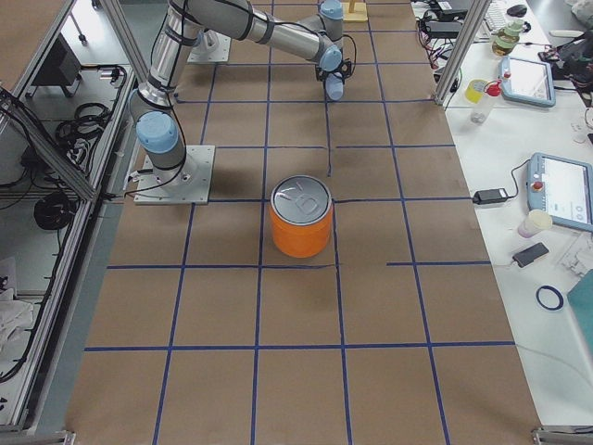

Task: Flip cup
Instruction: 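Carry the cup with the right gripper toward the table center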

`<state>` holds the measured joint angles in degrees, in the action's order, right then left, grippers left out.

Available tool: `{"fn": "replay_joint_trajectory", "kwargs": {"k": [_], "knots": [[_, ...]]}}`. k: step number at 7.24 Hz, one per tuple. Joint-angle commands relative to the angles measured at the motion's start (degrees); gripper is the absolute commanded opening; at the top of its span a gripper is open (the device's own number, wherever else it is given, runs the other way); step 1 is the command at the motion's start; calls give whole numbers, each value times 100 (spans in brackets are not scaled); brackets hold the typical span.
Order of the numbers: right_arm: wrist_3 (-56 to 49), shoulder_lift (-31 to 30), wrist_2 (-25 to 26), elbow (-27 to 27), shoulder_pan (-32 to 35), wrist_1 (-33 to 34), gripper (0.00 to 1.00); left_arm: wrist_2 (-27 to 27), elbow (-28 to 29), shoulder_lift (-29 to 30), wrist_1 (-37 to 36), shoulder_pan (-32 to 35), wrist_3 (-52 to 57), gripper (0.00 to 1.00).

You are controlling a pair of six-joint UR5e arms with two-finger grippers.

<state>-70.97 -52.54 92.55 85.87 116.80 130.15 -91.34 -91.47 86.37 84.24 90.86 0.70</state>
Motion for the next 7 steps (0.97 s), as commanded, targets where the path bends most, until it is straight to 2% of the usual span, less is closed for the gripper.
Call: {"fn": "replay_joint_trajectory", "kwargs": {"k": [1,2,4,6,7], "knots": [[48,24,-44,0,9,28,86,2,-64,-33,5,2,0,100],[57,-2,17,18,9,28,100,176,-81,-24,5,-7,0,100],[74,-185,-18,9,-17,-7,100,230,-81,-15,75,-16,9,100],[493,-877,0,79,-157,-112,100,344,-99,11,198,-25,0,100],[818,-1299,-9,79,-401,-574,100,606,-90,11,207,-129,9,100]]}}
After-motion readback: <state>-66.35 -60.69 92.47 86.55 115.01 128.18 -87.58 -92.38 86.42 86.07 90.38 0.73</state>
